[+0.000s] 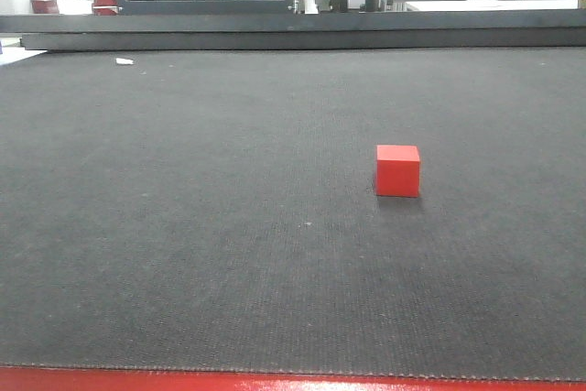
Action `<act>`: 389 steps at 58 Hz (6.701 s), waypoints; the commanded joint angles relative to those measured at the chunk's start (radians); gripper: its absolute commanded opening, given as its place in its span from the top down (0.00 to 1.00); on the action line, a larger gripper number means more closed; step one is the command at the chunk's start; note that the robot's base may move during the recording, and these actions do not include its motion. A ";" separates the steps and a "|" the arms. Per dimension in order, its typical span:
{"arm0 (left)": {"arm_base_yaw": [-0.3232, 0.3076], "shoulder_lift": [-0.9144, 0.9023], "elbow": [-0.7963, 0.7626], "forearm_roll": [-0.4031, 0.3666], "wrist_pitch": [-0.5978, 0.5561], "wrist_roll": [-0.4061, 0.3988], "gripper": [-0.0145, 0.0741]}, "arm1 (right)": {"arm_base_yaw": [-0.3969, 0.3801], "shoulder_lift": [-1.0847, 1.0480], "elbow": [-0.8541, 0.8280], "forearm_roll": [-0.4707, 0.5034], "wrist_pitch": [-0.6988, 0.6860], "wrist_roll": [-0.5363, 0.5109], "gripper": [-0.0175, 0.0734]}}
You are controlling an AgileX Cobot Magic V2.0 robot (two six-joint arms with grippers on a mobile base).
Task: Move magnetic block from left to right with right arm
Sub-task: 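Lower the open right gripper toward the red cube on the table, then close the right gripper on the red cube and lift it, then raise the held red cube with the right gripper away from the table, then drive the base along the red table holding the cube in the right gripper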
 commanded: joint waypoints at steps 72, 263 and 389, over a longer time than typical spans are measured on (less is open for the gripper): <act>-0.004 -0.013 0.008 -0.005 -0.078 -0.006 0.98 | -0.003 0.174 -0.371 0.001 -0.001 -0.002 0.74; -0.004 -0.013 0.008 -0.005 -0.078 -0.006 0.98 | 0.150 0.792 -0.684 -0.141 0.628 0.170 0.75; -0.004 -0.013 0.008 -0.005 -0.078 -0.006 0.98 | 0.152 0.065 -0.624 -0.141 0.604 0.170 0.75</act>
